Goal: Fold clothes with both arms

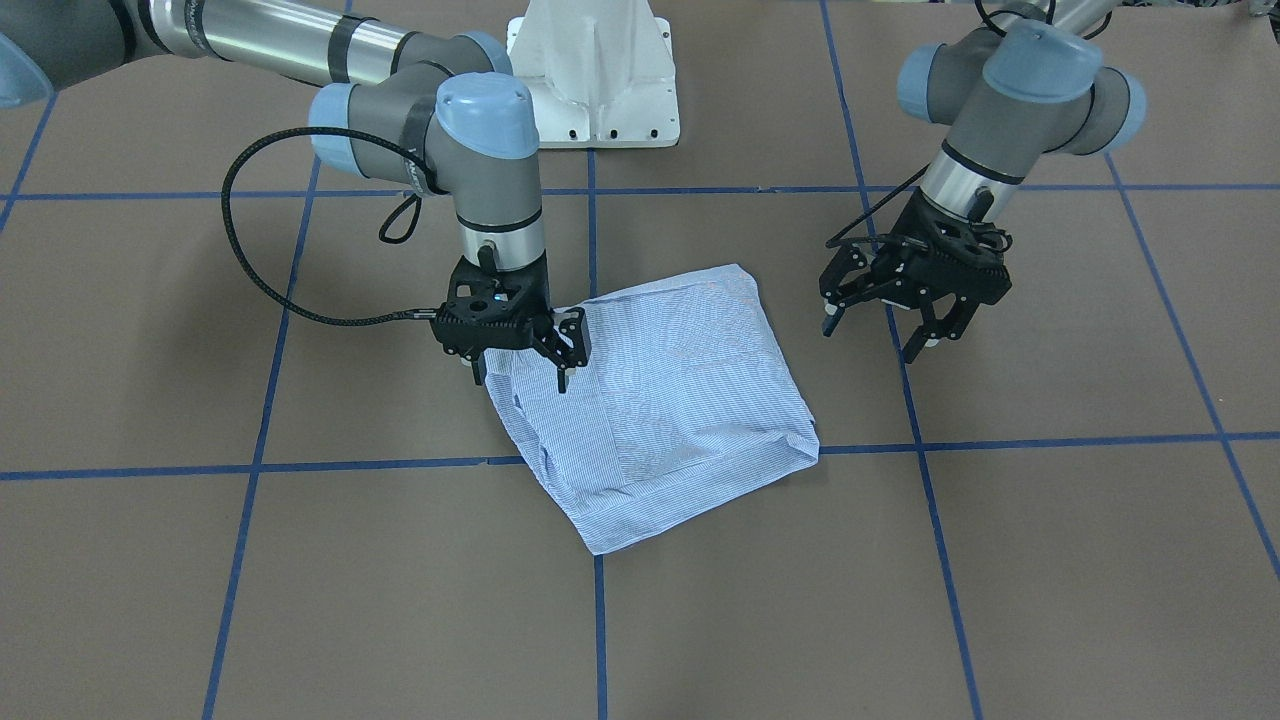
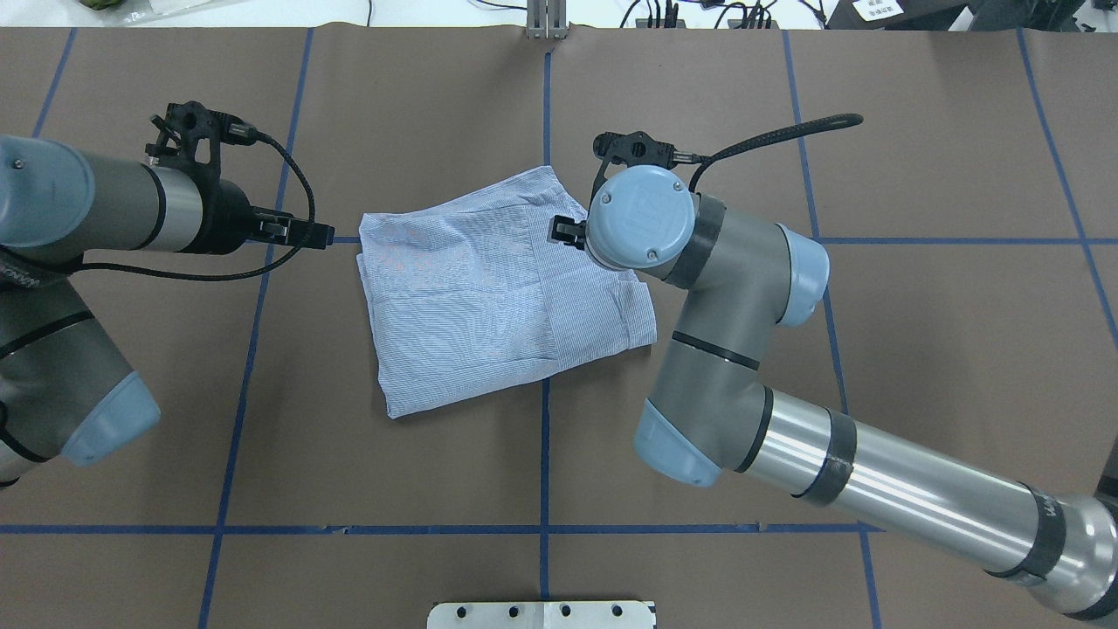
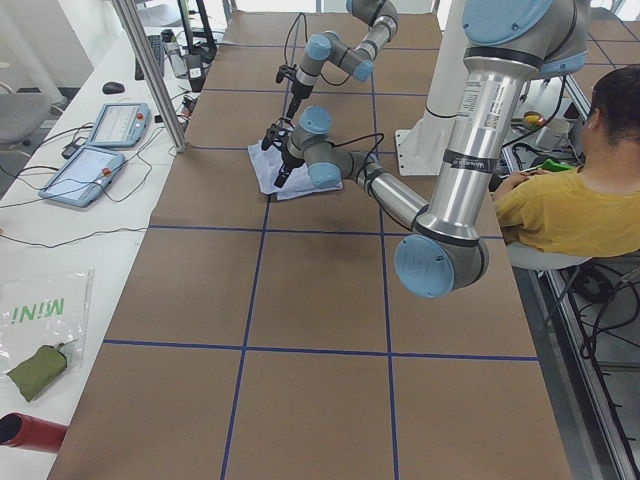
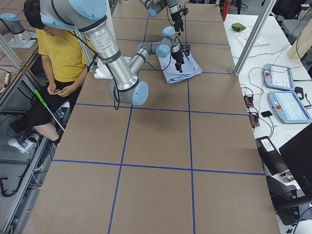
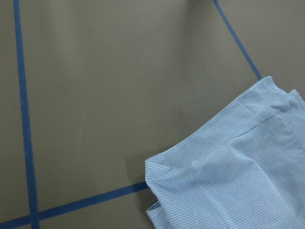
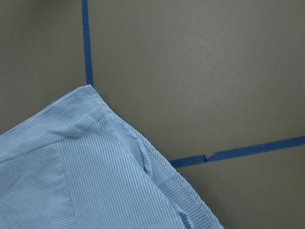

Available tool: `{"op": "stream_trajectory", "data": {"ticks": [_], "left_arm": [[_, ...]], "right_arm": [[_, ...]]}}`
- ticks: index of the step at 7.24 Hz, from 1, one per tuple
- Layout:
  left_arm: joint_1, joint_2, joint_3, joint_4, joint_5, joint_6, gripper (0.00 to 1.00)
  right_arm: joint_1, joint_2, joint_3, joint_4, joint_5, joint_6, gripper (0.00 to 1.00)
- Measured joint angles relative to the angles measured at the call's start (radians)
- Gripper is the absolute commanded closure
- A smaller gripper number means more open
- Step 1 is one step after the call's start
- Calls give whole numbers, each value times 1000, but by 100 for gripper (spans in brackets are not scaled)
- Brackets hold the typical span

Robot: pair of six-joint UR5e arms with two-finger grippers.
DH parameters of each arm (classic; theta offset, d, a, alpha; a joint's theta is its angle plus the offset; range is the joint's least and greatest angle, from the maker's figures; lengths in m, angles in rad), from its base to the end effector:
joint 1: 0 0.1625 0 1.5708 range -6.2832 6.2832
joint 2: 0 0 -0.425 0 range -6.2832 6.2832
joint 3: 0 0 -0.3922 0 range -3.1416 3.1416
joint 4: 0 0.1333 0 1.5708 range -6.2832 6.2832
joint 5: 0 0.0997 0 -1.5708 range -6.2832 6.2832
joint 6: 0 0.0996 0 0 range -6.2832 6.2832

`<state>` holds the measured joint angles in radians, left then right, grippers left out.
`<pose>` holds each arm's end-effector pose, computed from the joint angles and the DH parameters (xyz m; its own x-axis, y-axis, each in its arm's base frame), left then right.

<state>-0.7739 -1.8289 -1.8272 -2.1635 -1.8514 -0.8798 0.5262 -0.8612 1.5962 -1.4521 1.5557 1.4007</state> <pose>0.3410 -0.4810 0.3340 0.5616 0.3075 -0.7682 0.1772 0.8622 0.4746 -0.5449 -0.4724 0.2122 0.6468 0.1799 0.7412 -0.4084 0.9024 0.1374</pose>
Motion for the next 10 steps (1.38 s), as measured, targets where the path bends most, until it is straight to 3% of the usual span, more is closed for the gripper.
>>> {"op": "stream_trajectory", "data": {"ticks": [4, 10], "left_arm": [[1, -1, 7, 1, -1, 1, 0], [1, -1, 7, 1, 1, 1, 0]], "right_arm": [[-93, -26, -7, 11, -81, 81, 0], [-120, -24, -76, 78, -135, 84, 0]]}}
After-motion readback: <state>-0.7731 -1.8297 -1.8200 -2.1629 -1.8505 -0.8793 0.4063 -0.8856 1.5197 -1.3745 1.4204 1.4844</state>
